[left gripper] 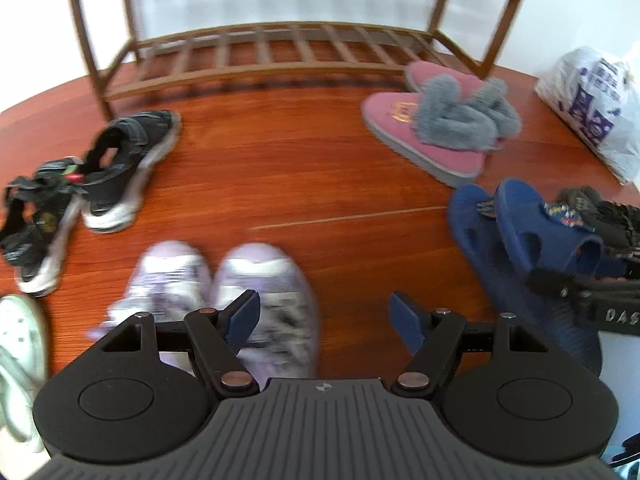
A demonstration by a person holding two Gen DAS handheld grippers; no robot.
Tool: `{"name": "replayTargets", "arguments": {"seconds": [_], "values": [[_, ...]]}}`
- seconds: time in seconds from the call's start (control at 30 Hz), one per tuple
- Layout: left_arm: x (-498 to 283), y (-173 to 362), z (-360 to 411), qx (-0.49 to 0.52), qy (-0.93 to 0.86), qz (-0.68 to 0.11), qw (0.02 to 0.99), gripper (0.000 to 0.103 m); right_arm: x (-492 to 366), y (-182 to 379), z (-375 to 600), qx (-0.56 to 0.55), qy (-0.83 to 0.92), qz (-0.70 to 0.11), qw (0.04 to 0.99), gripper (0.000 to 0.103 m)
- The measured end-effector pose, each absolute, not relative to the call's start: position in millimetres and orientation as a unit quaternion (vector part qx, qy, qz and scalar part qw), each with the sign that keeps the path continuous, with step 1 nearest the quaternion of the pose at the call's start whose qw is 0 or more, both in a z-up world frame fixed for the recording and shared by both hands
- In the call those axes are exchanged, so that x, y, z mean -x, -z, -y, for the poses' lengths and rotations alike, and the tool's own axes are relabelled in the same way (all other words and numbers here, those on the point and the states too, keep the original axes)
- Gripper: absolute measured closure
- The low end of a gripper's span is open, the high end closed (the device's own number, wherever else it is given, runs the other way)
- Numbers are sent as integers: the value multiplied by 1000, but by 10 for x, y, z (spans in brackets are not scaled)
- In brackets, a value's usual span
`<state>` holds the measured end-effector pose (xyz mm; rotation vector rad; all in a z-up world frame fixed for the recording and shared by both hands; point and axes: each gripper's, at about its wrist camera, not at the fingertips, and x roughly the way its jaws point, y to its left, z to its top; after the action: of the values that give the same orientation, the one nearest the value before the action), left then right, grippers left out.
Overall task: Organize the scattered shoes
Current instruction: 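Carry the blue slipper with the right tool while the left tool grasps the other slipper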
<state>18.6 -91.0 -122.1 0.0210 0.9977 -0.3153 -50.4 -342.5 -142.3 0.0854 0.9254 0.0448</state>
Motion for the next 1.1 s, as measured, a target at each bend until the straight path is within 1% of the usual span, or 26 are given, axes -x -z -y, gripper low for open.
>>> {"name": "replayTargets", "arguments": {"seconds": [0.37, 0.53, 0.67, 0.73, 0.77, 0.8, 0.83, 0.87, 0.9, 1.0, 1.1], "values": [[-220, 1513, 2003, -28, 222, -468, 855, 30, 618, 1514, 4235, -44, 34, -458, 887, 24], [-363, 1689, 2326, -30, 219, -469, 855, 30, 710, 1586, 4448, -49, 49, -466, 882, 24], [-448, 1819, 2492, -31, 217, -468, 856, 32, 765, 1630, 4551, -49, 55, -470, 880, 24], [-479, 1881, 2555, -32, 216, -471, 855, 38, 788, 1649, 4597, -50, 58, -471, 879, 24], [-493, 1908, 2572, -31, 215, -472, 855, 44, 797, 1656, 4617, -51, 60, -471, 879, 24], [-506, 1934, 2585, -30, 213, -473, 854, 56, 802, 1666, 4633, -51, 61, -471, 879, 24], [-519, 1961, 2599, -28, 212, -474, 854, 64, 806, 1675, 4650, -51, 61, -471, 879, 24], [-525, 1977, 2605, -29, 207, -474, 855, 79, 805, 1677, 4657, -51, 61, -471, 879, 24], [-530, 1990, 2609, -29, 201, -474, 857, 88, 800, 1679, 4660, -51, 60, -471, 879, 24], [-548, 1961, 2538, -41, 200, -466, 861, 92, 776, 1671, 4651, -50, 57, -470, 879, 23], [-486, 1955, 2508, -52, 203, -466, 860, 92, 747, 1670, 4629, -49, 50, -470, 880, 23]]}}
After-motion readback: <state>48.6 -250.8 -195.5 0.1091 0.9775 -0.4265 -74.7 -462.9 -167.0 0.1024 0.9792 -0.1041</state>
